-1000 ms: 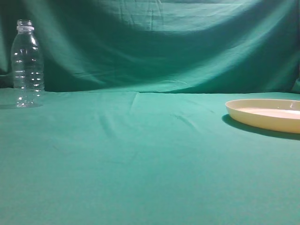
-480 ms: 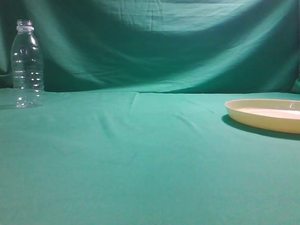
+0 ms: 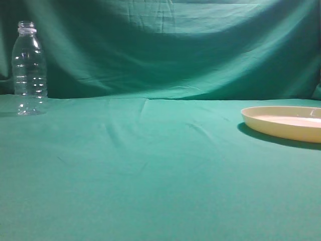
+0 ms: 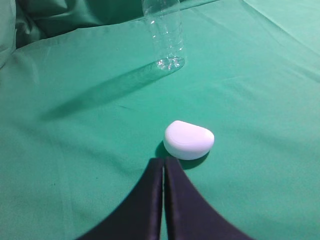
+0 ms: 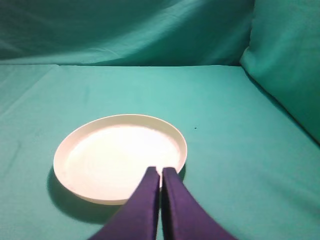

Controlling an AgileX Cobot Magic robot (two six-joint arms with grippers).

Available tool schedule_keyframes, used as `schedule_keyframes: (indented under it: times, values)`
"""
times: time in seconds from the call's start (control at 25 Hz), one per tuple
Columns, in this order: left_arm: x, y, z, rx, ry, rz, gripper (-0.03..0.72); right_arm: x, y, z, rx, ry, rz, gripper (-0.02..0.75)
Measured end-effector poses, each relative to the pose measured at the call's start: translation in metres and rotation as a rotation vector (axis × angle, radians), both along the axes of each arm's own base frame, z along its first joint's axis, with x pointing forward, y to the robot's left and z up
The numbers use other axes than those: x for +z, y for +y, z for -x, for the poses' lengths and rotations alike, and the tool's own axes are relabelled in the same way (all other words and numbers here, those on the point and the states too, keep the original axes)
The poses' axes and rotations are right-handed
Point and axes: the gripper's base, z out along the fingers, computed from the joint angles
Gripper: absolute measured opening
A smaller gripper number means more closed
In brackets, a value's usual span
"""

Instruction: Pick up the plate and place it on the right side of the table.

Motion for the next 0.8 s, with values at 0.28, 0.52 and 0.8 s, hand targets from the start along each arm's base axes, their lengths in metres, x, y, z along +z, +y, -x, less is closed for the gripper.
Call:
schedule_keyframes:
  times: [0.28, 0.52, 0.8]
  values:
    - [0.000, 0.000, 0.000, 0.000, 0.000, 0.000, 0.000, -0.009, 0.001, 0.002, 0.017, 0.096, 0.011, 0.000]
    - [0.000, 0.000, 0.000, 0.000, 0.000, 0.000, 0.000, -0.011, 0.002, 0.003, 0.022, 0.116, -0.001, 0.000]
    - [0.000, 0.000, 0.000, 0.000, 0.000, 0.000, 0.000, -0.010, 0.003, 0.003, 0.026, 0.116, -0.036, 0.000]
